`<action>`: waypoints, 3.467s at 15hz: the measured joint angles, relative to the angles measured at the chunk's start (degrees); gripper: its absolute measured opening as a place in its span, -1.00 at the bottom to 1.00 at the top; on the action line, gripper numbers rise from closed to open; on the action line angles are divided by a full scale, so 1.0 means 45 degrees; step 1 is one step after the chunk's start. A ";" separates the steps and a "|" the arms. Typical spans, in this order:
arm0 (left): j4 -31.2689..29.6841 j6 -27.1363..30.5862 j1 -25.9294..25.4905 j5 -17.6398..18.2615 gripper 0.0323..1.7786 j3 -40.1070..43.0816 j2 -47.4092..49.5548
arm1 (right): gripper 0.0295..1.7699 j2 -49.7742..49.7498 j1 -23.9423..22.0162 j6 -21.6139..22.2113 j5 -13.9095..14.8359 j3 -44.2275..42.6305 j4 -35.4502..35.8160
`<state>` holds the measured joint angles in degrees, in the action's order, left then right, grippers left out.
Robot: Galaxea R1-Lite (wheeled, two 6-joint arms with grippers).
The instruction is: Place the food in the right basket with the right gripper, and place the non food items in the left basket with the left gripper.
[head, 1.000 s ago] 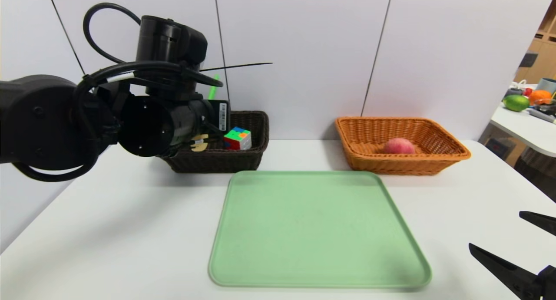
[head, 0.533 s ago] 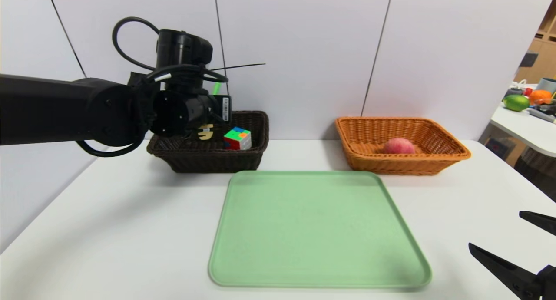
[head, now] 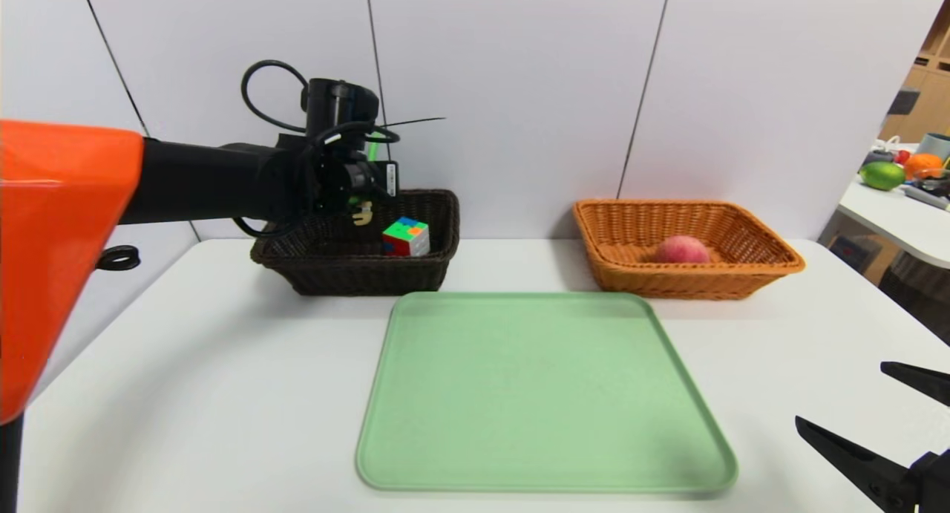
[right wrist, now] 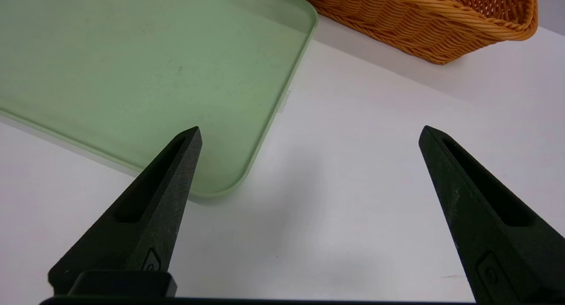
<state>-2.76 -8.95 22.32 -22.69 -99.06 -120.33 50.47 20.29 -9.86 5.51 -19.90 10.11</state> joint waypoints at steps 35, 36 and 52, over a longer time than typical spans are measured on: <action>-0.1531 0.0233 0.0295 0.0252 0.80 0.6353 0.4833 | 0.91 0.0531 0.0035 -0.0060 0.0041 -0.0176 0.0027; -0.1541 0.0230 0.0379 0.0209 0.81 0.7008 0.5442 | 0.91 0.0536 0.0035 -0.0060 0.0054 -0.0195 0.0024; -0.2099 0.0219 0.0620 -0.1449 0.90 1.5883 1.4106 | 0.91 0.0230 -0.0092 0.0068 0.2479 -0.0423 0.0024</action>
<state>-12.20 -7.96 25.11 -29.21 -27.59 -56.86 51.51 19.87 -9.56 16.66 -21.80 10.22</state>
